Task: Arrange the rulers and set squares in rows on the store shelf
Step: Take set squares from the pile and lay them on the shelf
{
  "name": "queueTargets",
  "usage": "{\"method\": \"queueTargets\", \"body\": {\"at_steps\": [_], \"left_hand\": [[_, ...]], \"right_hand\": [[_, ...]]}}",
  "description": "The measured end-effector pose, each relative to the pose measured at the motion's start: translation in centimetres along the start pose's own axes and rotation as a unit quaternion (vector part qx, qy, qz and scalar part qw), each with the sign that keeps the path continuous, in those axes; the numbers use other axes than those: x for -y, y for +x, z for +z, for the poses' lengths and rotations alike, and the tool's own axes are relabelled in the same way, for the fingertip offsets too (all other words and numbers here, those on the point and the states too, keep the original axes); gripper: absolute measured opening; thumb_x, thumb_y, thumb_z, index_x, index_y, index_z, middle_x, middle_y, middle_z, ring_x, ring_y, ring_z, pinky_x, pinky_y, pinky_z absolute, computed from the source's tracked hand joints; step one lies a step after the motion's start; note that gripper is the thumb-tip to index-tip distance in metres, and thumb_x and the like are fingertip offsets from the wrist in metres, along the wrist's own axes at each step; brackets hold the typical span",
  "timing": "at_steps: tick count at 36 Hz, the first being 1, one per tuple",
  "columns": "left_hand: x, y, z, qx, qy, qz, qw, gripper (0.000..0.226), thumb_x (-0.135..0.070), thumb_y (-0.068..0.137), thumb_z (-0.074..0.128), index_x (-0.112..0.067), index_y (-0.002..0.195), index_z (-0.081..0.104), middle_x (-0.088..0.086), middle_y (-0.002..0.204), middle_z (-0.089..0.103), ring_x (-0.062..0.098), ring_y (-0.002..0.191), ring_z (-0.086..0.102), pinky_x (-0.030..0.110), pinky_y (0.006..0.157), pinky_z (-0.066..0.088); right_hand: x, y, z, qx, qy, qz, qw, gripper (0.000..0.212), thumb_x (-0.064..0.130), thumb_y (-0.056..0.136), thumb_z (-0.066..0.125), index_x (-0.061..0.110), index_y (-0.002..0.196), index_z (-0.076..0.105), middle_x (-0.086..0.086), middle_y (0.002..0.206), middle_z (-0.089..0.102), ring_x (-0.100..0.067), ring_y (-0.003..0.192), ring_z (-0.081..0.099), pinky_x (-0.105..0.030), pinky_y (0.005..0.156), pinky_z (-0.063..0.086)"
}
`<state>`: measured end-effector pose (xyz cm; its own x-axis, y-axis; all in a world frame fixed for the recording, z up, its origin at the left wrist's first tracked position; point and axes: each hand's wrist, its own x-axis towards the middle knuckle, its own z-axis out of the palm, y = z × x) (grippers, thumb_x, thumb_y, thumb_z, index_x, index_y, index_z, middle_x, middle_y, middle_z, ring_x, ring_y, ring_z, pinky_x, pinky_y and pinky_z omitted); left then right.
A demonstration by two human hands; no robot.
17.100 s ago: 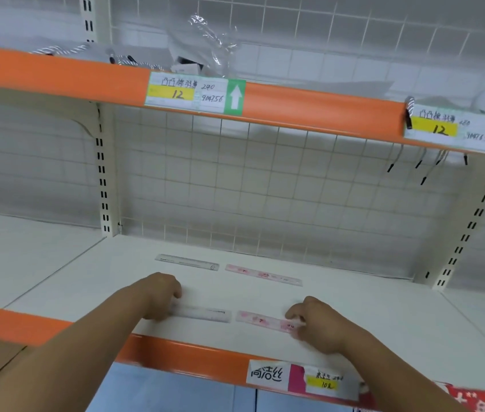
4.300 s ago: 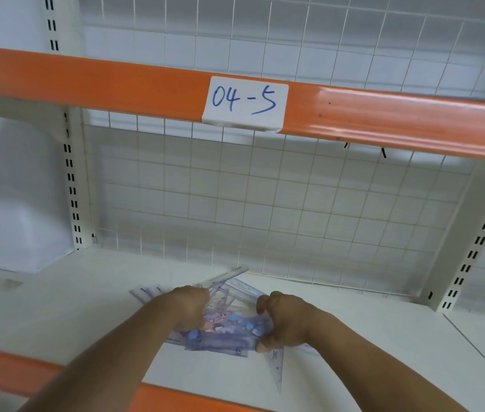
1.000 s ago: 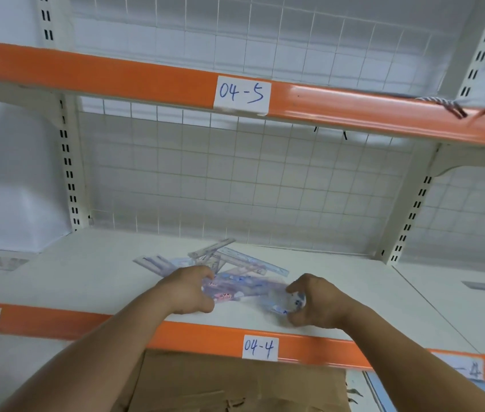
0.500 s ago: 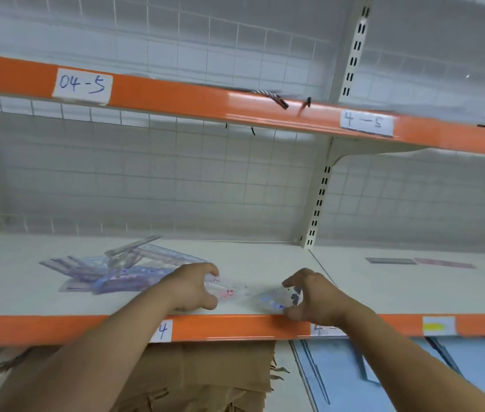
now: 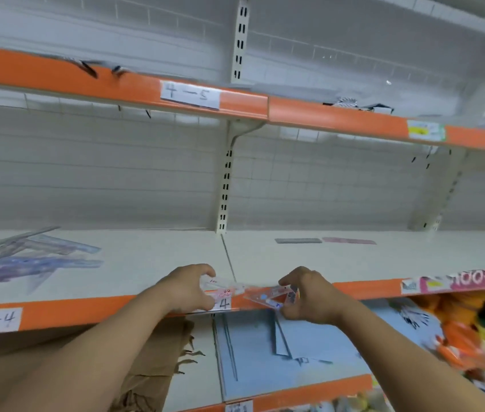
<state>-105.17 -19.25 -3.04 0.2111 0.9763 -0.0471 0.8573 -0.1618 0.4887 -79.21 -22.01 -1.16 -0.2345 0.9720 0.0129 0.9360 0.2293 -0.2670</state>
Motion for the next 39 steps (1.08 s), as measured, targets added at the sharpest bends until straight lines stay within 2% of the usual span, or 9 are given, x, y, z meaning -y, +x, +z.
{"method": "queueTargets", "body": {"at_steps": [4,9,14,18,22,26,29,35,39], "left_hand": [[-3.6,1.7,1.7,0.017,-0.007,0.017,1.000,0.057,-0.028,0.075,0.066,-0.035,0.128,0.048,-0.004,0.119,0.051,0.016,0.101,0.051,0.023,0.080,0.047],[-7.8,4.5,3.7,0.042,-0.007,0.044,0.998,0.058,-0.028,0.075,0.065,-0.035,0.130,0.046,-0.003,0.106,0.050,0.016,0.094,0.054,0.023,0.068,0.043],[-11.5,7.5,5.6,0.050,0.009,0.075,0.996,0.057,-0.030,0.076,0.066,-0.036,0.130,0.047,-0.004,0.107,0.048,0.016,0.096,0.051,0.023,0.076,0.042],[-14.0,10.3,6.9,0.055,0.006,0.100,0.993,0.058,-0.029,0.076,0.068,-0.033,0.130,0.047,-0.004,0.094,0.046,0.015,0.087,0.049,0.021,0.072,0.037],[-15.8,13.5,7.7,0.053,-0.008,0.107,0.993,0.061,-0.028,0.073,0.069,-0.036,0.129,0.048,-0.009,0.087,0.048,0.012,0.079,0.051,0.022,0.070,0.040],[-17.5,16.7,7.9,0.057,-0.029,0.106,0.992,0.059,-0.027,0.074,0.068,-0.036,0.128,0.047,-0.013,0.077,0.046,0.007,0.066,0.049,0.022,0.063,0.040],[-18.8,18.8,7.9,0.053,-0.035,0.106,0.992,0.058,-0.026,0.075,0.068,-0.035,0.128,0.048,-0.012,0.077,0.047,0.008,0.065,0.049,0.021,0.060,0.039],[-20.9,21.9,8.4,0.046,-0.043,0.109,0.992,0.057,-0.025,0.076,0.068,-0.034,0.129,0.049,-0.009,0.087,0.044,0.003,0.068,0.045,0.017,0.055,0.034],[-21.8,23.5,9.2,0.054,-0.035,0.097,0.993,0.060,-0.027,0.076,0.068,-0.035,0.132,0.047,-0.005,0.100,0.045,0.007,0.076,0.046,0.017,0.058,0.036]], "right_hand": [[-3.9,-1.4,-0.9,-0.011,0.017,0.023,1.000,0.064,0.032,0.077,0.069,0.019,0.136,0.051,-0.001,0.132,0.047,-0.020,0.122,0.046,-0.033,0.099,0.044],[-8.3,-2.5,-1.7,-0.024,0.028,0.052,0.998,0.064,0.032,0.078,0.070,0.018,0.137,0.049,-0.002,0.131,0.046,-0.019,0.120,0.047,-0.029,0.099,0.042],[-12.1,-2.9,-2.3,-0.029,0.023,0.066,0.997,0.062,0.032,0.080,0.069,0.018,0.137,0.050,-0.003,0.134,0.046,-0.019,0.122,0.046,-0.030,0.101,0.042],[-15.2,-2.3,-3.3,-0.033,0.019,0.081,0.996,0.062,0.032,0.080,0.069,0.018,0.138,0.049,-0.003,0.135,0.045,-0.021,0.123,0.046,-0.032,0.102,0.042],[-18.4,-0.9,-4.5,-0.044,0.005,0.093,0.995,0.061,0.032,0.080,0.068,0.019,0.137,0.050,-0.002,0.132,0.047,-0.021,0.122,0.047,-0.032,0.101,0.042],[-21.2,0.9,-6.0,-0.064,0.020,0.102,0.993,0.059,0.035,0.080,0.068,0.018,0.134,0.052,-0.001,0.127,0.049,-0.019,0.117,0.050,-0.026,0.097,0.043],[-23.0,2.1,-6.9,-0.076,0.024,0.111,0.991,0.059,0.040,0.079,0.069,0.019,0.132,0.054,0.001,0.124,0.049,-0.017,0.114,0.051,-0.026,0.097,0.043],[-26.6,4.5,-8.1,-0.071,0.034,0.106,0.991,0.060,0.030,0.076,0.070,0.021,0.133,0.053,0.004,0.124,0.048,-0.010,0.111,0.049,-0.021,0.094,0.042],[-28.9,6.0,-8.4,-0.066,0.036,0.101,0.992,0.063,0.030,0.075,0.071,0.022,0.134,0.052,0.003,0.129,0.047,-0.013,0.118,0.048,-0.025,0.097,0.043]]}}
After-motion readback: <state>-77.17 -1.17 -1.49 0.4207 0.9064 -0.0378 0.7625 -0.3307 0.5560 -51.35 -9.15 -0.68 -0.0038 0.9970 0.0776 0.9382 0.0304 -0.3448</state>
